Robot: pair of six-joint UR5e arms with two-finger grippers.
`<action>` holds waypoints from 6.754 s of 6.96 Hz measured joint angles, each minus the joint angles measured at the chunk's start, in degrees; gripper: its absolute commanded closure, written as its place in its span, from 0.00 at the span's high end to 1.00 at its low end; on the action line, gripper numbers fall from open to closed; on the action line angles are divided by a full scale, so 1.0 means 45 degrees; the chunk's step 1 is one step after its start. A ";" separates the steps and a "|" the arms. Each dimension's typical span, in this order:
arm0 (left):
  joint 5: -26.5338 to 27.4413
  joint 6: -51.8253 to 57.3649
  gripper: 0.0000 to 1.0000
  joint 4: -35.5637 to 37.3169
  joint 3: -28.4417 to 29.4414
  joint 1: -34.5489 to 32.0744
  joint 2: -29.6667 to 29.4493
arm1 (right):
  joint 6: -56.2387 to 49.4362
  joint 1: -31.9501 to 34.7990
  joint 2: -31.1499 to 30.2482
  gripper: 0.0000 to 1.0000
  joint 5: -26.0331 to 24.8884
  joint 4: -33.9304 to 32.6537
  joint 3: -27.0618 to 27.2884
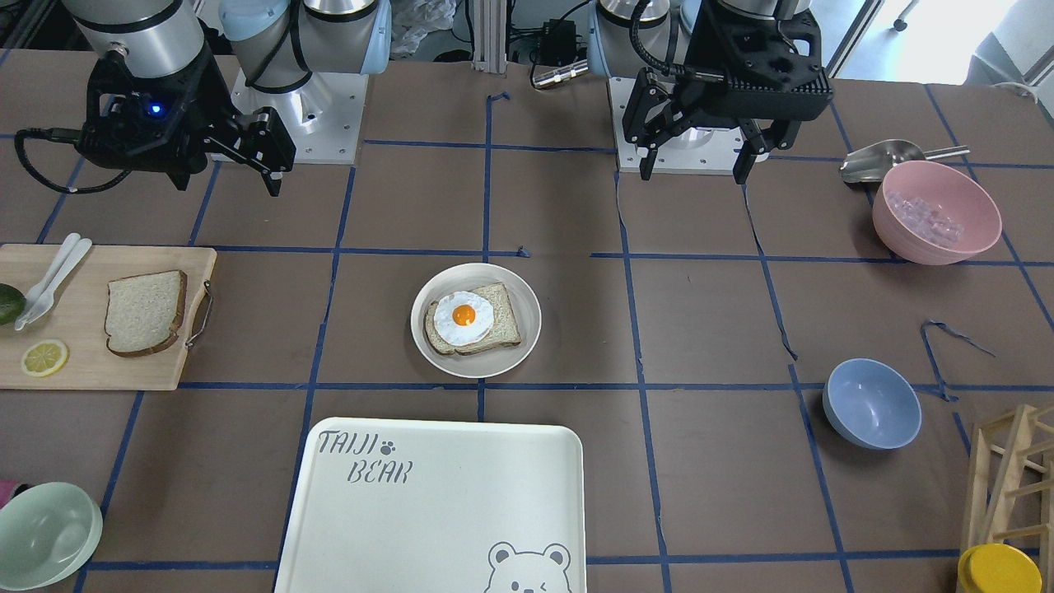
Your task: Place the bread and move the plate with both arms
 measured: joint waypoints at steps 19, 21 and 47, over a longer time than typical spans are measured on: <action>-0.0056 0.0000 1.00 0.0013 0.0017 0.0000 0.0045 | -0.0200 -0.0166 0.0409 1.00 -0.0171 -0.0065 0.0193; -0.0055 0.0000 1.00 0.0009 0.0016 0.0000 0.0050 | -0.0255 -0.0929 0.1013 1.00 -0.0199 -0.0312 0.0679; -0.0153 -0.0019 1.00 0.0192 0.0016 0.0020 0.0004 | -0.3061 -0.4290 0.4747 0.00 -0.2112 -0.3999 0.2572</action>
